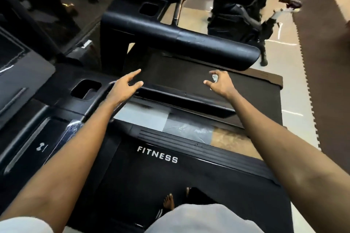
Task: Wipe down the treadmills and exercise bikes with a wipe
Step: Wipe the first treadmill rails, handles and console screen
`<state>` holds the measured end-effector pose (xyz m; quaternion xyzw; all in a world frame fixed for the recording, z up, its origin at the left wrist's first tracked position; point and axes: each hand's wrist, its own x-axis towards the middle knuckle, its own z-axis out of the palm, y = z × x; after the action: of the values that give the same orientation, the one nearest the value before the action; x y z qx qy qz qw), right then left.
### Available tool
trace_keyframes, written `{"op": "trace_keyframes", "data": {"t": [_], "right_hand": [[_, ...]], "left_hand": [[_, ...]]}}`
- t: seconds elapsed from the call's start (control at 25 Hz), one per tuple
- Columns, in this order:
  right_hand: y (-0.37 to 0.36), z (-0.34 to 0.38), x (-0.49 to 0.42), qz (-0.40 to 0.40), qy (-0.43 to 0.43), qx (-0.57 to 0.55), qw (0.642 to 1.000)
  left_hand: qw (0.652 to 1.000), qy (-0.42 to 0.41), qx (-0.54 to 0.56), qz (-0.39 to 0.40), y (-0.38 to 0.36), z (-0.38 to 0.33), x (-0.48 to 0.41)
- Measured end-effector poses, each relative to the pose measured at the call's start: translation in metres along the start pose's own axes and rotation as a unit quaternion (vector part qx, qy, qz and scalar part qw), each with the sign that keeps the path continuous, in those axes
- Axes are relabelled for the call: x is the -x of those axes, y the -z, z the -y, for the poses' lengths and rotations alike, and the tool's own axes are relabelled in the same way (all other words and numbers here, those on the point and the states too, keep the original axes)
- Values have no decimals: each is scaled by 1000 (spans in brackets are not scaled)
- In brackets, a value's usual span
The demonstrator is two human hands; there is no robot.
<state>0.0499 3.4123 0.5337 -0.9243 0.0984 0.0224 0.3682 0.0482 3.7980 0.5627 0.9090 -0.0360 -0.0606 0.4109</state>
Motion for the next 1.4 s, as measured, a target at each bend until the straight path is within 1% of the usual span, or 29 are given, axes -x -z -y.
{"op": "trace_keyframes", "data": {"t": [0.16,0.36,0.48,0.56,0.68,0.76,0.84,0.96,1.0,1.08,1.12,1.2,1.28,1.36,1.4], "right_hand": [[-2,-38,2,-25,-40,10,999],[-5,-82,9,-46,-91,6,995],[-11,-91,19,-37,-105,20,994],[-16,-96,25,-38,-109,43,992],[-27,-103,32,-68,-104,102,987],[-32,-102,36,-93,-108,147,979],[-34,-96,40,-127,-127,165,970],[-44,-86,46,-184,-184,129,957],[-48,-82,47,-207,-205,104,951],[-57,-73,45,-229,-218,98,944],[-64,-65,44,-221,-209,107,947],[-79,-47,39,-180,-196,125,956],[-86,-39,39,-155,-178,153,960],[-73,-44,43,-171,-187,158,955],[-63,-51,44,-189,-217,139,948]], "left_hand": [[996,-19,-25,84,-37,-11,-46],[983,-47,-58,168,-98,-36,-87],[972,-64,-72,216,-126,-39,-102],[957,-72,-97,262,-145,-42,-112],[929,-93,-156,322,-168,-45,-123],[912,-123,-176,351,-178,-48,-128],[894,-159,-189,375,-188,-50,-132],[873,-201,-193,399,-196,-51,-135],[871,-208,-188,403,-197,-49,-137],[872,-215,-174,404,-198,-45,-139],[876,-214,-165,400,-199,-44,-138],[882,-203,-151,399,-200,-44,-138],[878,-198,-158,406,-202,-45,-135],[875,-198,-169,408,-203,-43,-131],[879,-197,-167,401,-204,-41,-130]]}}
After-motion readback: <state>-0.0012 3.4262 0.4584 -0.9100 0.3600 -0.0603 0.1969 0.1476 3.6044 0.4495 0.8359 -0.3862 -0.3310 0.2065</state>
